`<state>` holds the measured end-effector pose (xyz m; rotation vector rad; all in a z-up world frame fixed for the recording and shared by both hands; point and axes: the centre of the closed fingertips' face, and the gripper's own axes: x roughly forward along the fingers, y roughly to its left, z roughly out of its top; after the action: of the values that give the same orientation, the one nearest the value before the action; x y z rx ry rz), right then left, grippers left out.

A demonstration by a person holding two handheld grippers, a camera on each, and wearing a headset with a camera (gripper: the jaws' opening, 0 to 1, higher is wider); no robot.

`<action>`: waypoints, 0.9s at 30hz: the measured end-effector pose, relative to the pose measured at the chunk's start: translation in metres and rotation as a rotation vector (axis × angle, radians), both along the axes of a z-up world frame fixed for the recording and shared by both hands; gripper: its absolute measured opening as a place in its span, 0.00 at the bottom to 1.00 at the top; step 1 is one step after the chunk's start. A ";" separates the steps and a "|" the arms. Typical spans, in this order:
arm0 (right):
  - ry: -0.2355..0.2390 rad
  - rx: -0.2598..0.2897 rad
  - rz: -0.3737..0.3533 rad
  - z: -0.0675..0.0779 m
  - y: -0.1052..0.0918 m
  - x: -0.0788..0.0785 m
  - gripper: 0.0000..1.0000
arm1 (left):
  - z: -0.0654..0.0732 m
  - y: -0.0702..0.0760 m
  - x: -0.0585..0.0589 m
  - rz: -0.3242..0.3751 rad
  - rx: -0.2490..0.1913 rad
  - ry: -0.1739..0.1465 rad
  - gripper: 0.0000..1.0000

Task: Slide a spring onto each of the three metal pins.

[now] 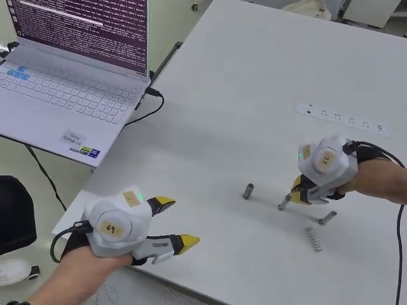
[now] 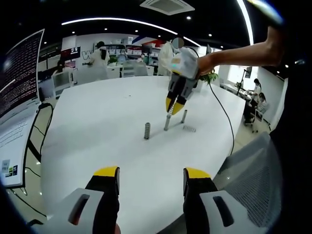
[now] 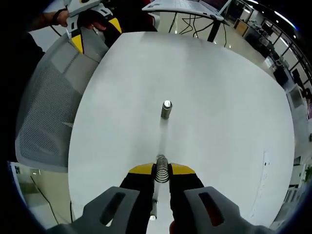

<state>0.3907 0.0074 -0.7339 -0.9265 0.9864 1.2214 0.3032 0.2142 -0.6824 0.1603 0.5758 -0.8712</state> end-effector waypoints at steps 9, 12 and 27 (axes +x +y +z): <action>0.012 -0.020 0.023 -0.006 0.003 0.000 0.09 | 0.000 0.000 0.002 0.001 -0.001 0.002 0.47; 0.013 -0.031 0.033 -0.008 0.004 0.001 0.09 | 0.000 0.000 0.002 0.002 -0.002 0.003 0.47; 0.038 -0.076 0.064 -0.027 0.005 0.000 0.09 | -0.001 0.001 0.001 0.006 0.000 0.007 0.48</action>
<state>0.3904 0.0127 -0.7611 -1.0041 1.0466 1.2664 0.3043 0.2157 -0.6836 0.1557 0.5822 -0.8663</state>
